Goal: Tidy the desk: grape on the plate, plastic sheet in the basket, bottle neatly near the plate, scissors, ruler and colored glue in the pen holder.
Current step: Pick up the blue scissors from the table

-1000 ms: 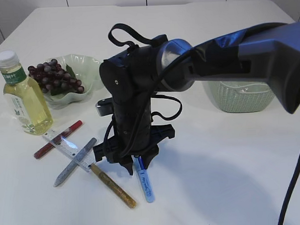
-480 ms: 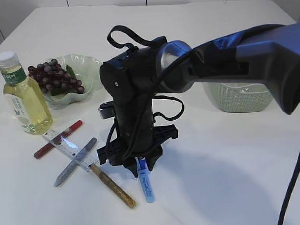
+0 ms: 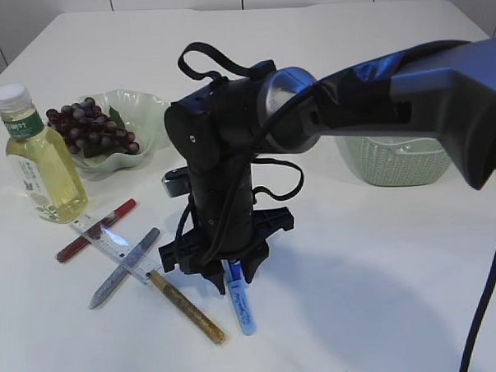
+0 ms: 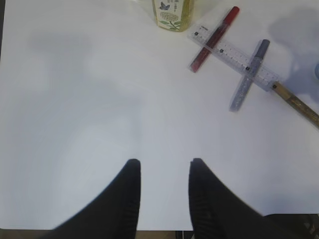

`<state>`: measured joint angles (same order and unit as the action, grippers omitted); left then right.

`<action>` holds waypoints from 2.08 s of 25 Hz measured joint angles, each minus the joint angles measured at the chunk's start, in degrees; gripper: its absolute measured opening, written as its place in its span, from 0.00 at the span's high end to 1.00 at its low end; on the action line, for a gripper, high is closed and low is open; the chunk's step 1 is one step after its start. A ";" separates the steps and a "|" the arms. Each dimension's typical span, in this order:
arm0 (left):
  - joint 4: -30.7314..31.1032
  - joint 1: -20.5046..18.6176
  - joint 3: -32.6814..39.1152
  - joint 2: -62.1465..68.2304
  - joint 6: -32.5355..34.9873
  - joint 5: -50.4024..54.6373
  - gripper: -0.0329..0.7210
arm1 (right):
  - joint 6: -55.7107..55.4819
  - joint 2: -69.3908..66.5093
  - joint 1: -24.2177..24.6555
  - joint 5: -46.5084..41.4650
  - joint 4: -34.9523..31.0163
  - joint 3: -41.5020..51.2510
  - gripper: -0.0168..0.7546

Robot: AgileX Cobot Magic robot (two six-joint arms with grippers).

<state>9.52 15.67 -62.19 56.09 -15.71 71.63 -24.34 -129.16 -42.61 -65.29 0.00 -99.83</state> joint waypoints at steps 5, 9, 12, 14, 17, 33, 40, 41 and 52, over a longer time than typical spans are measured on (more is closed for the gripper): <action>0.00 0.00 0.00 0.00 0.00 0.00 0.64 | 0.00 0.00 0.00 0.00 -0.83 0.00 0.50; 0.00 0.00 0.00 0.00 0.00 0.00 0.64 | 0.05 0.00 0.00 0.00 -0.83 0.00 0.49; 0.00 0.00 0.00 0.00 0.00 0.00 0.64 | 0.05 0.00 0.11 0.08 -0.62 0.00 0.49; 0.00 0.00 0.00 0.00 0.00 0.00 0.64 | 0.05 0.00 0.11 0.08 -0.55 0.00 0.49; 0.00 0.00 0.00 0.00 0.00 0.00 0.64 | 0.05 -0.23 0.11 0.08 -0.55 0.00 0.49; -0.20 0.00 0.00 0.00 0.00 0.00 0.64 | 0.05 -1.66 0.11 -1.30 -0.50 -0.21 0.49; -0.20 0.00 0.00 0.00 0.00 0.00 0.64 | 0.05 -1.66 0.11 -0.80 -0.50 -0.21 0.49; -0.20 0.00 0.00 0.00 0.00 0.00 0.64 | 0.05 -1.66 0.11 -0.53 -0.50 -0.21 0.49; -0.20 0.00 0.00 0.00 0.00 0.00 0.64 | 0.05 -1.66 0.11 1.34 -0.50 -0.21 0.49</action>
<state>9.32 15.67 -62.19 56.09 -15.71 71.63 -24.29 -130.82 -42.49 -63.95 -0.50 -100.04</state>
